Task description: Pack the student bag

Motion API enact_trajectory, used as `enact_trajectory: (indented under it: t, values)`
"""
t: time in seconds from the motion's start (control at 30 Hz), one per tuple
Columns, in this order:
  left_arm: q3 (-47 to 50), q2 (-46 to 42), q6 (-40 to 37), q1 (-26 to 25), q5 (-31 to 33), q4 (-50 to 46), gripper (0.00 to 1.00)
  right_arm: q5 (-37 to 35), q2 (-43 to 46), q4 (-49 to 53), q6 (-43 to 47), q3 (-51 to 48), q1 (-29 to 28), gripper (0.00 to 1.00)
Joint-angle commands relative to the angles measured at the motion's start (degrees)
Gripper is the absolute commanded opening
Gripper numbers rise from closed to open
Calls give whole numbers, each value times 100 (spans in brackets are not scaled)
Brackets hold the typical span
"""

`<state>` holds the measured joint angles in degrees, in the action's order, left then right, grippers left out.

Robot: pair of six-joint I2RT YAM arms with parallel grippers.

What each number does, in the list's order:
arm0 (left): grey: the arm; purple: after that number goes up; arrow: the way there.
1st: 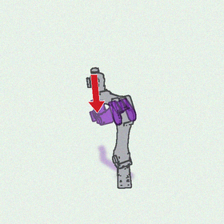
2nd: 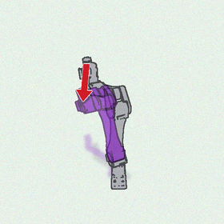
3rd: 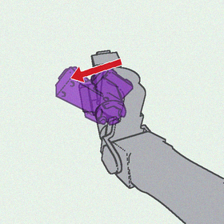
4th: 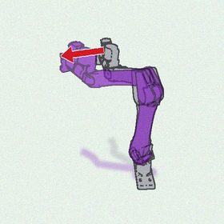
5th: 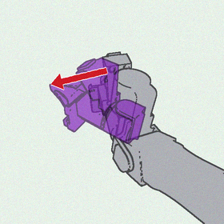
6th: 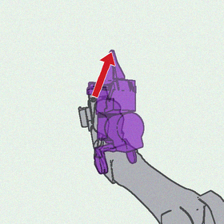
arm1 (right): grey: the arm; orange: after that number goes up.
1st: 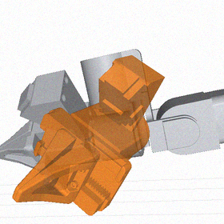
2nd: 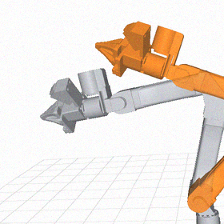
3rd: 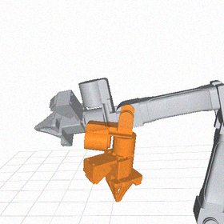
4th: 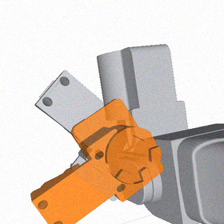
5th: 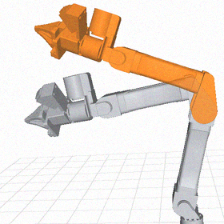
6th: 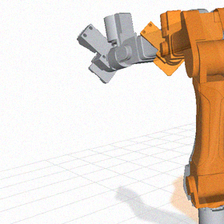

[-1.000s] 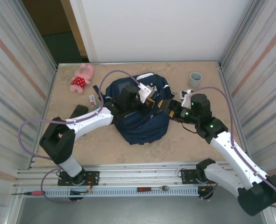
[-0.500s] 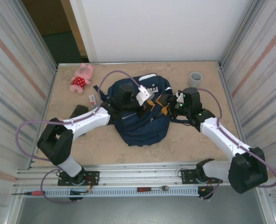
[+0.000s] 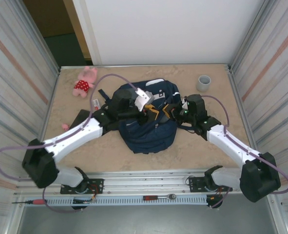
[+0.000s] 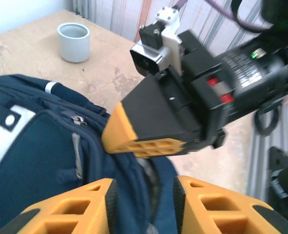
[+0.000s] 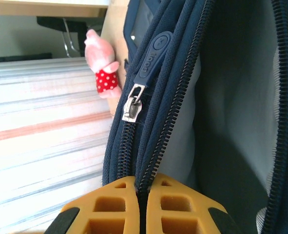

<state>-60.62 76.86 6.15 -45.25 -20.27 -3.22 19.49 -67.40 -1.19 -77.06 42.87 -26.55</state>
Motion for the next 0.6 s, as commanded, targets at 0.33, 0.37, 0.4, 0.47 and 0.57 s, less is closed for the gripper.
enact_trajectory:
  t: [0.33, 0.37, 0.4, 0.47, 0.57]
  values:
    - [731, -923, 3321, -535, 1157, -2368, 39, -1204, 439, -62, -43, 176, -744, 0]
    - [736, -883, 3342, -576, 1159, -2315, 40, -1219, 432, -65, -16, 191, -783, 0]
    - [728, -834, 3340, -621, 1158, -2255, 39, -1219, 422, -57, -11, 200, -811, 0]
    - [673, -685, 3391, -725, 1211, -2163, 39, -1253, 413, -83, -7, 201, -875, 0]
    - [613, -493, 3479, -905, 1433, -2006, 39, -1330, 423, -68, -8, 199, -965, 0]
